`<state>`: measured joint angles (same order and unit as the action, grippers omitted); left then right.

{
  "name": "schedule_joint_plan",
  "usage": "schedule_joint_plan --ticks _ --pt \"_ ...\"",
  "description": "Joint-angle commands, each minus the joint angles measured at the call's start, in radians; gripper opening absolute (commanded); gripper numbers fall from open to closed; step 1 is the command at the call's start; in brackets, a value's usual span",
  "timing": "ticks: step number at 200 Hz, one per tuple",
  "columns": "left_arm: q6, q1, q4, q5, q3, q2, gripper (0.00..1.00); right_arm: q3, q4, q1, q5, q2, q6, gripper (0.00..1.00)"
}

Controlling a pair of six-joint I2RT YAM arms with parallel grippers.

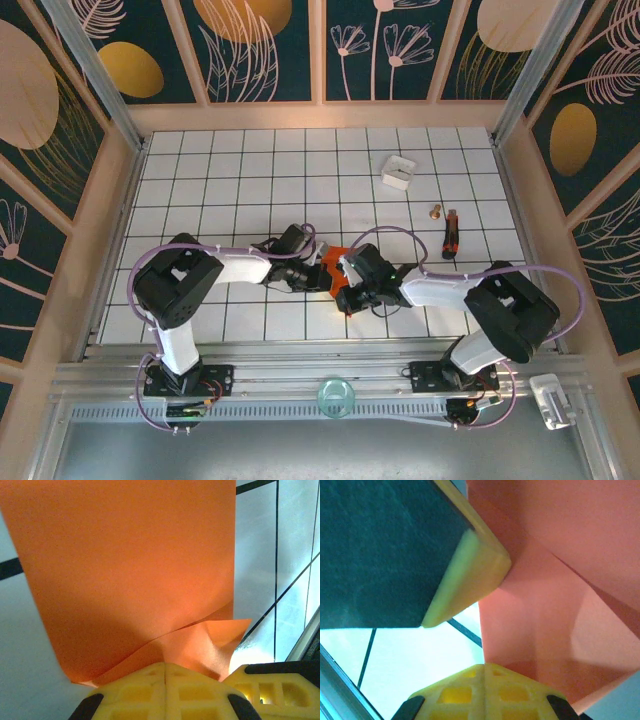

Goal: Fold a paper plane with a square sheet of paper (pick it up from the middle)
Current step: Perform the third fold on the triangle at the bottom-center of the table.

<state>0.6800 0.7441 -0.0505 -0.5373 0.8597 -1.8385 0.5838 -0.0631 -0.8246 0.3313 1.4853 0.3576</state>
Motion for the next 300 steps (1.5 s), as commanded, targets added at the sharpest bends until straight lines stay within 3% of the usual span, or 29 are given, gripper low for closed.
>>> schedule_joint_plan --ticks 1,117,187,237,300 --pt "-0.032 0.002 0.153 0.128 -0.030 -0.075 0.00 -0.049 -0.112 0.002 -0.017 -0.018 0.036 0.00" --pt "-0.038 0.002 0.159 0.126 -0.024 -0.090 0.00 -0.095 -0.220 -0.006 -0.074 -0.084 0.155 0.00" --pt "-0.038 0.003 0.158 0.122 -0.017 -0.096 0.00 -0.017 -0.228 -0.032 -0.106 -0.237 0.181 0.00" --pt "-0.036 0.002 0.158 0.122 -0.015 -0.095 0.00 0.053 -0.154 -0.104 -0.074 -0.137 0.155 0.00" --pt "-0.043 0.002 0.161 0.119 -0.009 -0.103 0.00 0.082 -0.193 -0.092 -0.101 -0.012 0.103 0.00"
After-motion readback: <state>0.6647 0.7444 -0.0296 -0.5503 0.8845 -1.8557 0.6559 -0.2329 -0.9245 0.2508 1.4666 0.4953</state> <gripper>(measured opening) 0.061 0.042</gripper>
